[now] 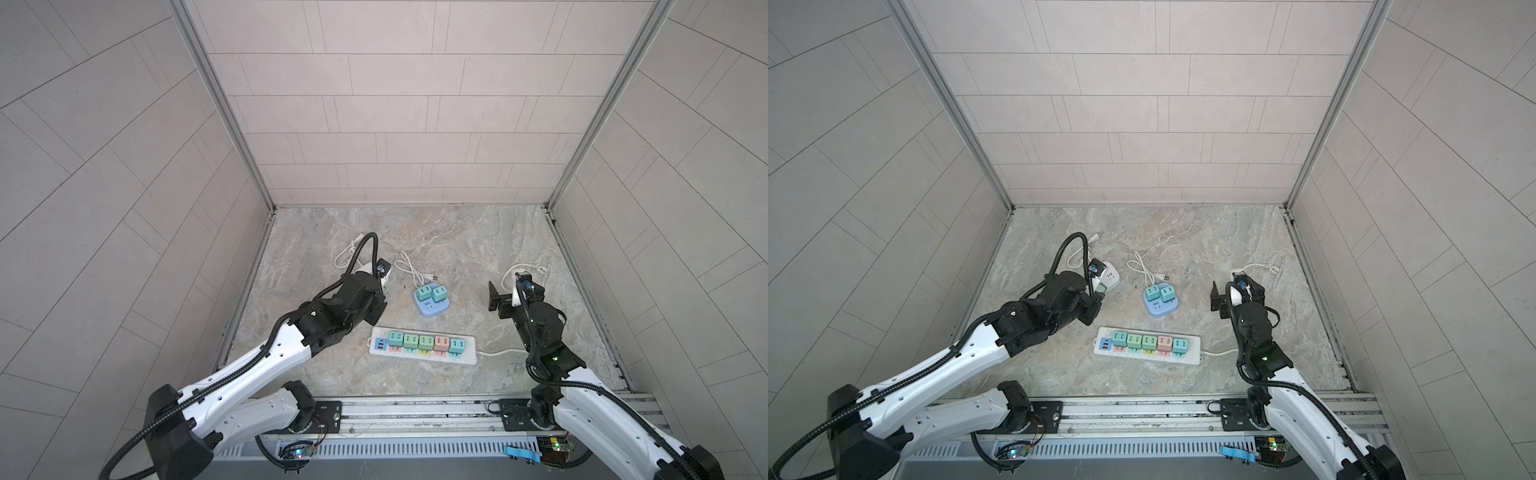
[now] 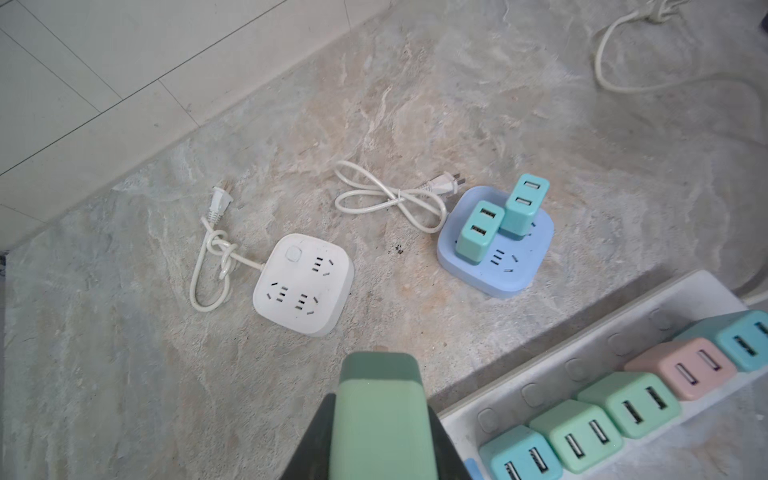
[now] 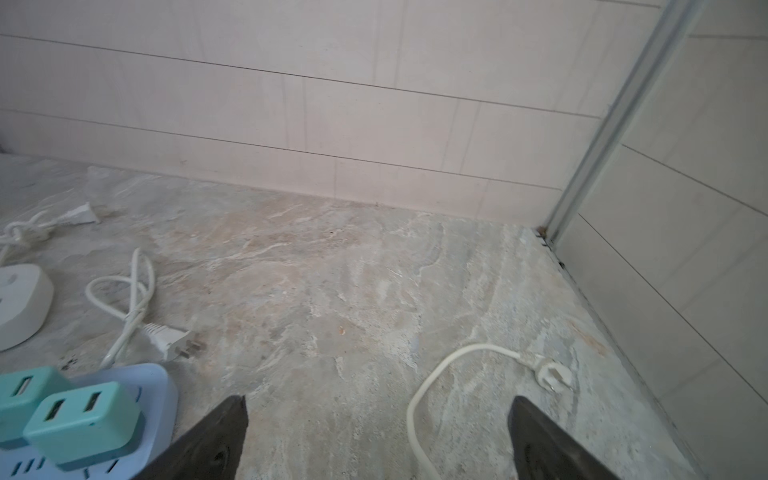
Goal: Insert the plug
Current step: 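Open the right gripper and withdraw it while the left gripper holds the adapter, then carry the light-green adapter with the left gripper over the white socket cube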
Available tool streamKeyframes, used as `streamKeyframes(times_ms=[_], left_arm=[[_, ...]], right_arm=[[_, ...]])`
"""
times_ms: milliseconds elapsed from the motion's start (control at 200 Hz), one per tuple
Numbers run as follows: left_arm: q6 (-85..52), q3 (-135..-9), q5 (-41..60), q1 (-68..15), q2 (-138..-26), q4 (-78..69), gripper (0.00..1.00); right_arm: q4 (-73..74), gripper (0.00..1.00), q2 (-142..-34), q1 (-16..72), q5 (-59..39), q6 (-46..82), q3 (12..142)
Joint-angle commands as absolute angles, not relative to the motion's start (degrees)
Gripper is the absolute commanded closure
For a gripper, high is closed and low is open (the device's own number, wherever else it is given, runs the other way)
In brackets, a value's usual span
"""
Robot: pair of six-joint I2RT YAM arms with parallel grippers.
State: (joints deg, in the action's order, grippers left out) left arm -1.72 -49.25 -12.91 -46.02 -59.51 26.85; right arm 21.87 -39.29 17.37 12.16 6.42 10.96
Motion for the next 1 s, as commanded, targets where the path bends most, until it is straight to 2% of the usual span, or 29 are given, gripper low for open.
streamKeyframes(times_ms=[0,185,325,635,700,991], left_arm=[[-0.4,-50.7,-14.1,-44.8,-61.1,27.2,1.00],[-0.4,-52.1,-6.3,-37.0,-64.6,26.9,1.00],[-0.5,-53.3,-3.2,-33.1,-67.8,25.5,1.00],[3.3,-65.3,-3.8,-30.8,-82.3,35.0,1.00],[4.4,-69.5,-4.2,-30.8,-85.3,40.2,1.00],[7.5,-75.6,-2.9,-30.8,-94.3,45.2,1.00]], right_arm=[[20.1,0.00,-39.6,16.9,16.2,15.5,12.0],[23.7,0.00,-39.0,15.1,20.6,21.5,8.7],[26.0,0.00,-42.5,13.8,21.3,26.8,7.5],[20.5,0.00,-58.8,13.8,20.3,27.0,18.0],[20.3,0.00,-60.3,13.8,19.5,26.5,18.9],[19.1,0.00,-63.3,13.8,17.7,25.8,21.0]])
